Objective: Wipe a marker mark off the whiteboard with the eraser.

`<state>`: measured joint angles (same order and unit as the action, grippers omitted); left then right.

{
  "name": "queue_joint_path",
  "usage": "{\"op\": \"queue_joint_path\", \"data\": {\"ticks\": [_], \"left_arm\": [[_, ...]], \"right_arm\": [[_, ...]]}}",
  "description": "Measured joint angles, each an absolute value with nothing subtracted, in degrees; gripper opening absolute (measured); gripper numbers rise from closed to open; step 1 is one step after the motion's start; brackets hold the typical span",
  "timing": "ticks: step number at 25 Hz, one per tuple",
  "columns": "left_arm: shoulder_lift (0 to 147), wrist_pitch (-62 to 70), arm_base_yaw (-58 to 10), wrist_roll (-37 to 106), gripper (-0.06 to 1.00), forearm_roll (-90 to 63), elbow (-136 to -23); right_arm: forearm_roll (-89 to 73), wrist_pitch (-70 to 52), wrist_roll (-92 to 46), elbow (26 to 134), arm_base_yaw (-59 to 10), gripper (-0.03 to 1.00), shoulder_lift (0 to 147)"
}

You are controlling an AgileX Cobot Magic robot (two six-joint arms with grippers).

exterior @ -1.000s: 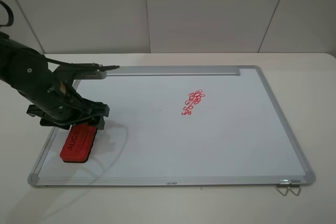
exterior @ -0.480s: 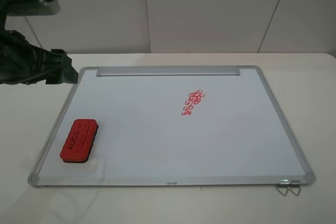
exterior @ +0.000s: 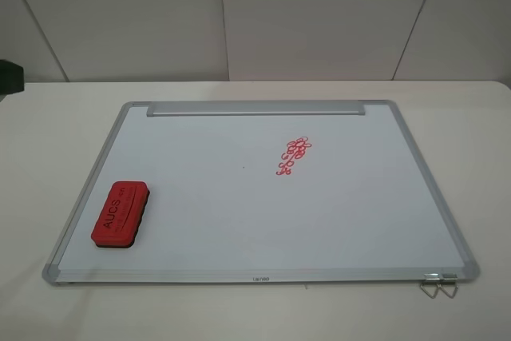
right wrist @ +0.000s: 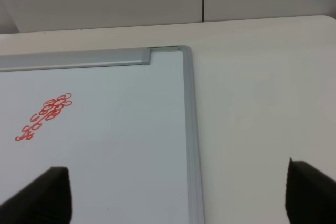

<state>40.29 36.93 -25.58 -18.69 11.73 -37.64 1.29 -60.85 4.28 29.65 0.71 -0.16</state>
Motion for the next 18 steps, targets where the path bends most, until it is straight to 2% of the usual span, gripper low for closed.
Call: {"op": "queue_joint_path", "data": {"ticks": [9,18], "left_arm": [[28.7,38.2,-25.6,-12.9,0.77,11.3,-28.6],[17.7,46.0,-25.6,-4.4,0.77,3.4,-28.1]], "right_arm": [[1.3,-60.9,4.3,29.6,0.7,0.72,-0.2],[1.3,-60.9,4.3,29.6,0.7,0.72,-0.2]]}}
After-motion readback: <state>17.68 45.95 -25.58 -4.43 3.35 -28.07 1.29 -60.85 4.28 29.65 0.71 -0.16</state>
